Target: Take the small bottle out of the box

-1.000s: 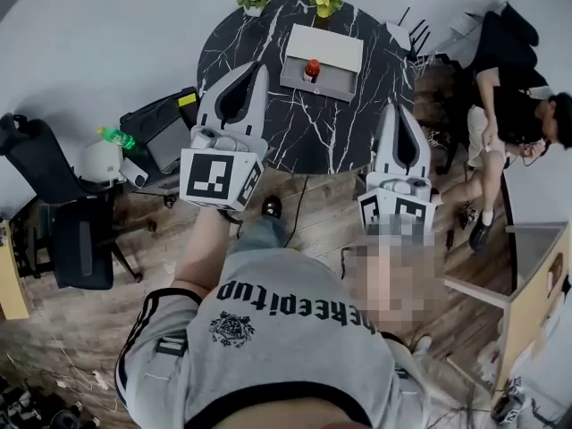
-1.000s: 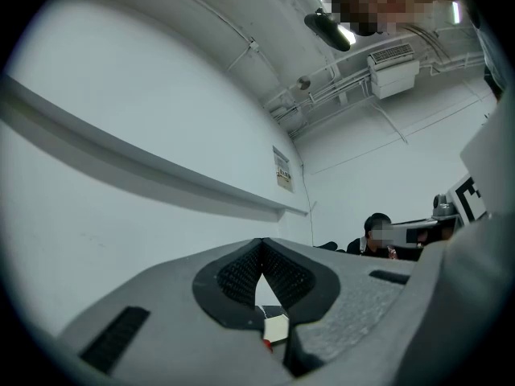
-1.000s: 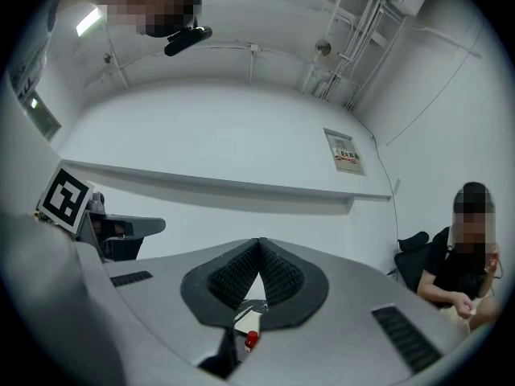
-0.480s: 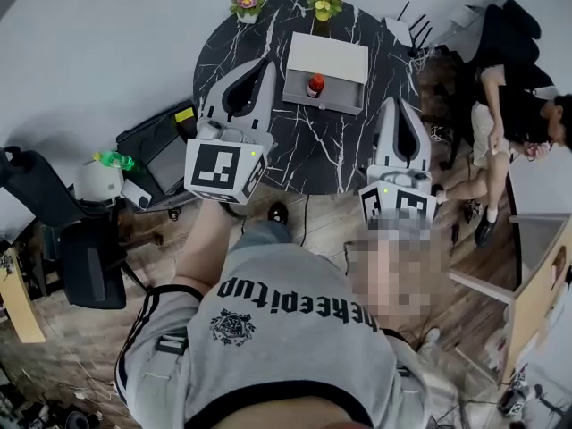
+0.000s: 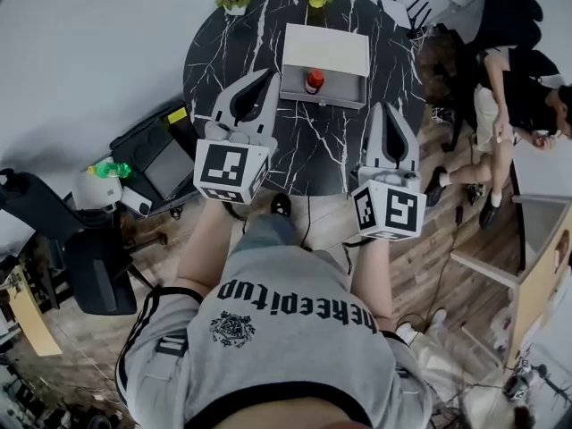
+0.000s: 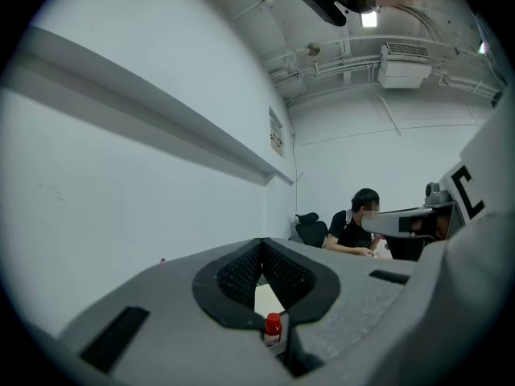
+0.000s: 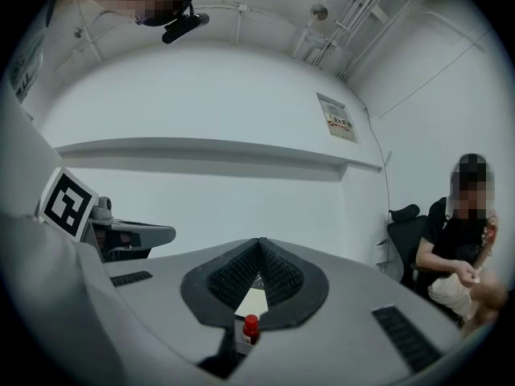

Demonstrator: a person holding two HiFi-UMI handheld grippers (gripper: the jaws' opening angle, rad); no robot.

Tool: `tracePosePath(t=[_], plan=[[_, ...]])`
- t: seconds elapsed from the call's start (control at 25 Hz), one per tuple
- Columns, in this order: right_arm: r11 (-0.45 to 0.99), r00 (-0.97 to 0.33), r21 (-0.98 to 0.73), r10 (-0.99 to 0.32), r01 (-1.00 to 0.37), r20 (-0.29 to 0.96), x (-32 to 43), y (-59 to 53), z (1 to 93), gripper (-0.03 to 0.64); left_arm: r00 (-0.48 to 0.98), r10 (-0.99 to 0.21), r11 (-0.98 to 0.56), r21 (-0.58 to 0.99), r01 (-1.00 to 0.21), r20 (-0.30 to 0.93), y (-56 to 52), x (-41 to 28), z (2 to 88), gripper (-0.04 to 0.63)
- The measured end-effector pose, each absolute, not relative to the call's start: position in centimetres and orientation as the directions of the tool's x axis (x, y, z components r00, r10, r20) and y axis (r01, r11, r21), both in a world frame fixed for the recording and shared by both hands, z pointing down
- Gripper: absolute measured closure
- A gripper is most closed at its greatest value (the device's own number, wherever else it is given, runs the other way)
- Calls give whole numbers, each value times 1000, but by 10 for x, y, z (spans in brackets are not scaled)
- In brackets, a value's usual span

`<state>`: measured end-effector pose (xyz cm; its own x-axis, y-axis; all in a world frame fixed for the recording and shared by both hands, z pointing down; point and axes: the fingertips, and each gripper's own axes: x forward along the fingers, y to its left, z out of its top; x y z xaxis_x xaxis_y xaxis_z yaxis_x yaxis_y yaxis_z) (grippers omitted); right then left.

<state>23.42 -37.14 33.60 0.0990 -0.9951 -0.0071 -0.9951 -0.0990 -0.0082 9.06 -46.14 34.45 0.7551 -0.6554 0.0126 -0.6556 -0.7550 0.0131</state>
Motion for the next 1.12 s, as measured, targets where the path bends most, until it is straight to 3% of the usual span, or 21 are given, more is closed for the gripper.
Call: tracePosePath(t=[0.32, 1.12], plan=[[-113, 113, -3, -992, -994, 53, 237, -379, 359, 618, 800, -586, -802, 51, -595, 128, -470, 113, 400, 585], [-156, 159, 38, -978, -987, 137, 256, -385, 383, 618, 836, -432, -847, 167, -505, 339, -500, 183, 519, 398]])
